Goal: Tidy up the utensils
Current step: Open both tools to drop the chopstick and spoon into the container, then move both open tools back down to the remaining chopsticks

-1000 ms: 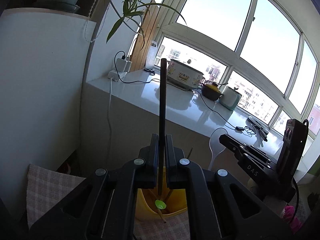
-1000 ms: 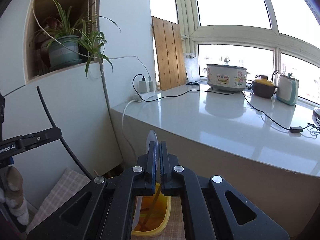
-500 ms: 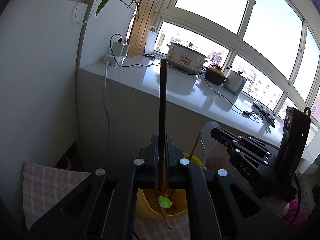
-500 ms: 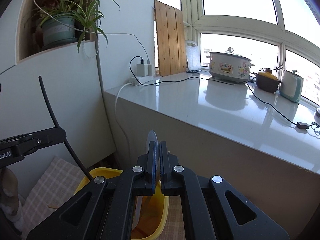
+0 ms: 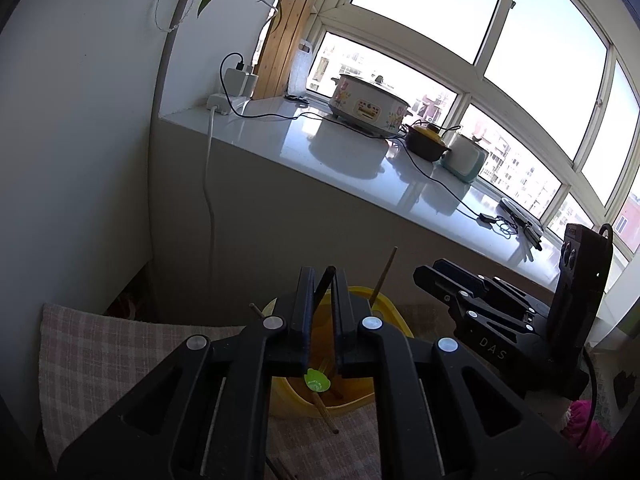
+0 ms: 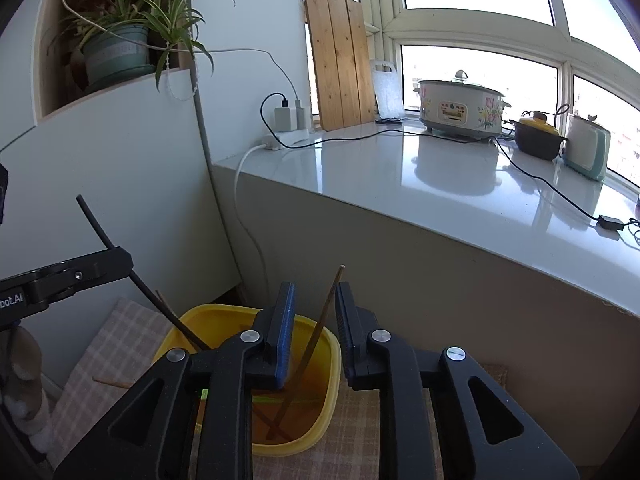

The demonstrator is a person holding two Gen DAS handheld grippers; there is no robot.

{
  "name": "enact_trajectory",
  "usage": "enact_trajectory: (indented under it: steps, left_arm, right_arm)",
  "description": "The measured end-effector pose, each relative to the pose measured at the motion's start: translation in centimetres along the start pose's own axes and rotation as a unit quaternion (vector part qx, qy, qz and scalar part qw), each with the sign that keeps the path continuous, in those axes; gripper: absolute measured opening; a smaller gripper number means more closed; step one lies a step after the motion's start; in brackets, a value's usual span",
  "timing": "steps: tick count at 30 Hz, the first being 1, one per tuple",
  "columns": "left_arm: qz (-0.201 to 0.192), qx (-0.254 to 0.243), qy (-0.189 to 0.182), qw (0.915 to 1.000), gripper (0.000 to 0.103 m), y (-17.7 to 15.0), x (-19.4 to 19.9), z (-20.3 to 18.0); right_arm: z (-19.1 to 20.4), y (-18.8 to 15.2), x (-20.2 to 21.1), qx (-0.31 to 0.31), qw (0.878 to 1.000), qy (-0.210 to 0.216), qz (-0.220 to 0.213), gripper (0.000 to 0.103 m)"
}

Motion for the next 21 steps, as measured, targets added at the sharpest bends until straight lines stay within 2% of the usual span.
enact_trajectory:
  steps: [11,17,21]
  left_arm:
    - [-0.020,-0.016,0.009,0.9996,0.006,-1.0,3.7,-0.9]
    - [-0.030,-0.026,0.015,0.9991,0.006,-2.9,6.3,-1.4]
    - [-0.016,-0.035,0.019,0.9991,0.006,-4.8,7.3,-1.6]
  right_arm:
    - [0.8,-0.5,3.7,0.006,1.000,0.009,-0.013,0.034]
    - [1.7,-1.6,5.7,0.016,1.000,0.022,-0.013,0.038]
    - [2.5,-2.8,7.0,0.028,0.999,0.030,-0.008,0.038]
Point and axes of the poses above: each gripper's, at about its wrist camera, not at the fingertips, and x roughly against the way its jaws point, z to its left, y to its top, the point moved 2 cm from there along -x, roughly the way its jaws point, and after that the axes turned 6 degrees about -y, right-handed, at the moved point
